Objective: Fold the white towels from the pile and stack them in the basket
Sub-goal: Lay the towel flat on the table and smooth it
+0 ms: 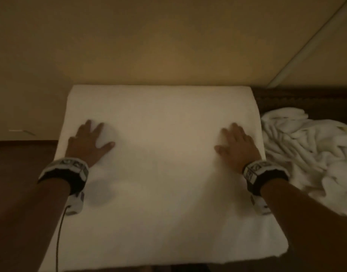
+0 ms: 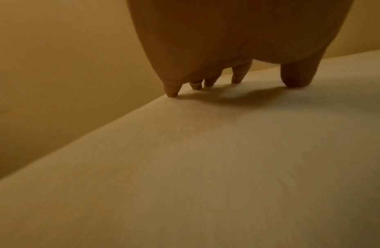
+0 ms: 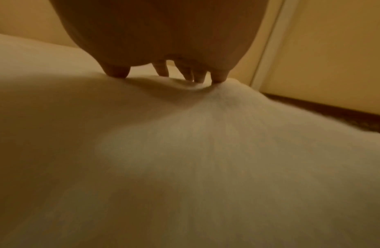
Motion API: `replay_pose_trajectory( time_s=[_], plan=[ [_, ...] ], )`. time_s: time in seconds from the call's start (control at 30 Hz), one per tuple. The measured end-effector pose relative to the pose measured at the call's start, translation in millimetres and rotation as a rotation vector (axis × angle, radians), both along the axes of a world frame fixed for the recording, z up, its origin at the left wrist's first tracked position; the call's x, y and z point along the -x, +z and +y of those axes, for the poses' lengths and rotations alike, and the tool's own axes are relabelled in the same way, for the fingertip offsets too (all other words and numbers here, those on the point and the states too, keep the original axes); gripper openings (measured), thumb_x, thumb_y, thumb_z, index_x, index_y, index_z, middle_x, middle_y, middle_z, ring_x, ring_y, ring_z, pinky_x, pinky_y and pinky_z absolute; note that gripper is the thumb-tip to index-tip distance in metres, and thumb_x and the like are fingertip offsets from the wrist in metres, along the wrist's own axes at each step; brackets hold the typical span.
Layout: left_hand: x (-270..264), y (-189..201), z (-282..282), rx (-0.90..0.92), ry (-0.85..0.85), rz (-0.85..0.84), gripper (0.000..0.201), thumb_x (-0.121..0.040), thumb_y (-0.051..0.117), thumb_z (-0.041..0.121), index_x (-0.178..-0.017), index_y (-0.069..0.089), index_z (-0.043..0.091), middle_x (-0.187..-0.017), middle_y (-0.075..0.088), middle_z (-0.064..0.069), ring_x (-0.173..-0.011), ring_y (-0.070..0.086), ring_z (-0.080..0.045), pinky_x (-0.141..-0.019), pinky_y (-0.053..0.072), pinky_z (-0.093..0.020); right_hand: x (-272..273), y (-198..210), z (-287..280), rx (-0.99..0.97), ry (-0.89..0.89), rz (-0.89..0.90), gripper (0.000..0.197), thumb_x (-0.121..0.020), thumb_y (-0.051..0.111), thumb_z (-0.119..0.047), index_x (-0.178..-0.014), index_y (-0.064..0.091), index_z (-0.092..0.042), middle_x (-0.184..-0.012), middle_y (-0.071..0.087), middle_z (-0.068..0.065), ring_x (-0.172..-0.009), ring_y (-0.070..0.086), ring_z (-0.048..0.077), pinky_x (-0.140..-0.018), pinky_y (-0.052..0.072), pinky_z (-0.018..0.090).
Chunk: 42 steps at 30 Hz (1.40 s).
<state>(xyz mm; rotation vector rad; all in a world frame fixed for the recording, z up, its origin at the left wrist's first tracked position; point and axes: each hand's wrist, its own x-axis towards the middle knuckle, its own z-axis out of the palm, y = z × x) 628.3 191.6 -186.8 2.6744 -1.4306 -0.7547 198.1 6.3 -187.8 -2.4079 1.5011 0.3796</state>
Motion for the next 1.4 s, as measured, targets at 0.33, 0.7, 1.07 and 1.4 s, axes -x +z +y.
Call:
replay_pose_trajectory(
  time_s=[0.33,0.7,1.07,1.4],
  plan=[
    [50.7,6.8,145.7,-0.162,-0.040,-0.017,0.087,-0.085,0.033,0.079,-0.152,-0.012,0.046,-0.162,-0.024,0.005,-0.151,-0.009,-0.028,-0.119,0.013,-0.056,58.7,2.6,129.9,-0.174,-0.176,0.127,0.084,-0.087,0.025,-0.076,-0.152,-0.011,-0.037,-0.160,-0.022,0.011,-0.146,-0.014,0.041,-0.119,0.010,0.055],
    [6.1,10.0,48.0,-0.244,-0.063,0.020,0.092,-0.082,0.037,0.080,-0.151,-0.013,0.047,-0.161,-0.027,0.004,-0.150,-0.011,-0.030,-0.119,0.012,-0.058,16.9,10.0,37.4,-0.172,-0.179,0.182,0.089,-0.088,0.034,-0.073,-0.153,-0.008,-0.030,-0.160,-0.015,0.018,-0.145,-0.008,0.048,-0.116,0.017,0.058],
    [8.9,9.5,18.9,-0.158,-0.034,-0.042,0.083,-0.089,0.035,0.073,-0.155,-0.004,0.039,-0.164,-0.016,0.001,-0.151,-0.004,-0.030,-0.120,0.013,-0.055,-0.9,14.8,14.3,-0.031,-0.142,0.191,0.078,-0.092,0.029,-0.067,-0.153,0.006,-0.024,-0.162,-0.003,0.014,-0.147,0.005,0.039,-0.116,0.020,0.057],
    [84.7,-8.7,219.8,-0.091,-0.032,-0.092,0.076,-0.086,0.004,0.074,-0.147,-0.027,0.042,-0.159,-0.031,0.003,-0.150,-0.015,-0.026,-0.122,0.001,-0.053,44.0,-0.9,196.6,-0.048,0.011,0.090,0.075,-0.088,0.004,-0.074,-0.149,-0.022,-0.039,-0.158,-0.030,0.003,-0.146,-0.022,0.032,-0.119,-0.001,0.056]
  ],
)
